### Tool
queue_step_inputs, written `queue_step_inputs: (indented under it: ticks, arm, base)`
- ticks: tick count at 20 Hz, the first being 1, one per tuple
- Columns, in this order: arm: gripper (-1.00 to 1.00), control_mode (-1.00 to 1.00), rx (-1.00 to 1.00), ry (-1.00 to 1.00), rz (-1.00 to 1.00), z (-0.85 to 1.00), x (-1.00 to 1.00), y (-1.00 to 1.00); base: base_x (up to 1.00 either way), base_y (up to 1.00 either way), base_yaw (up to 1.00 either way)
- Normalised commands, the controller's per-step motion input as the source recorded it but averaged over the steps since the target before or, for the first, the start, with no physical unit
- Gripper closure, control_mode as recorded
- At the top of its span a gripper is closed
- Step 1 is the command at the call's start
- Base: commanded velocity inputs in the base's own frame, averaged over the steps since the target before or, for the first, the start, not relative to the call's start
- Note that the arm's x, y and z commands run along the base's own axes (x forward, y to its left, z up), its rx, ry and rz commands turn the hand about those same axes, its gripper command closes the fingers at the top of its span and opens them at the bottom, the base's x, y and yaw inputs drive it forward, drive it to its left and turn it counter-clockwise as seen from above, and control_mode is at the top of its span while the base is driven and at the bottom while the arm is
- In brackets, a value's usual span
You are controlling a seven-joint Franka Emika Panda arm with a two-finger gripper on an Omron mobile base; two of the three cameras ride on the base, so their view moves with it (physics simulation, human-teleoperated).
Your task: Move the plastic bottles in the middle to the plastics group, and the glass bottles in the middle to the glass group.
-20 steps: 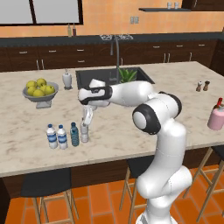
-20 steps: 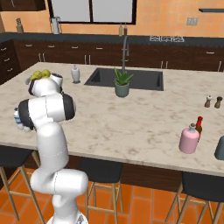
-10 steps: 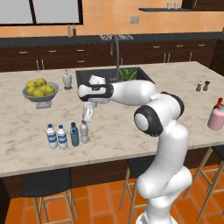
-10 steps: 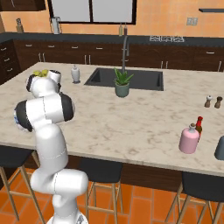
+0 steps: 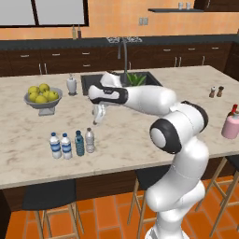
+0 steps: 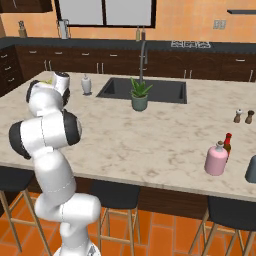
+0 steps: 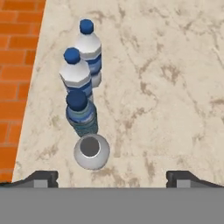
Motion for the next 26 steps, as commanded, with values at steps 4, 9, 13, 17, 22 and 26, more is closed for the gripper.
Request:
queue_step_inputs:
  ticks: [4,9,13,17,22,26]
  arm:
    - [-1.0,-1.0,0.0,0.0,-0.31,0.0,-0.17,-0.81]
    - [-1.0,-1.0,-0.01,0.0,-0.44,0.03,-0.28,-0.76]
    - [-1.0,-1.0,0.0,0.0,-0.45,0.2,-0.32,-0.72]
    - [-1.0,-1.0,0.0,0.0,-0.44,0.19,-0.39,-0.67]
    - [-1.0,-1.0,0.0,-0.02,-0.45,0.08,-0.48,-0.58]
    - [-1.0,-1.0,-0.03,-0.08,-0.37,0.0,-0.63,-0.59]
  base:
    - [0.0,0.0,0.0]
    - [0.0,0.0,0.0]
    - [0.0,0.0,0.0]
    - [0.0,0.0,0.0]
    - [0.0,0.0,0.0]
    - [0.0,0.0,0.0]
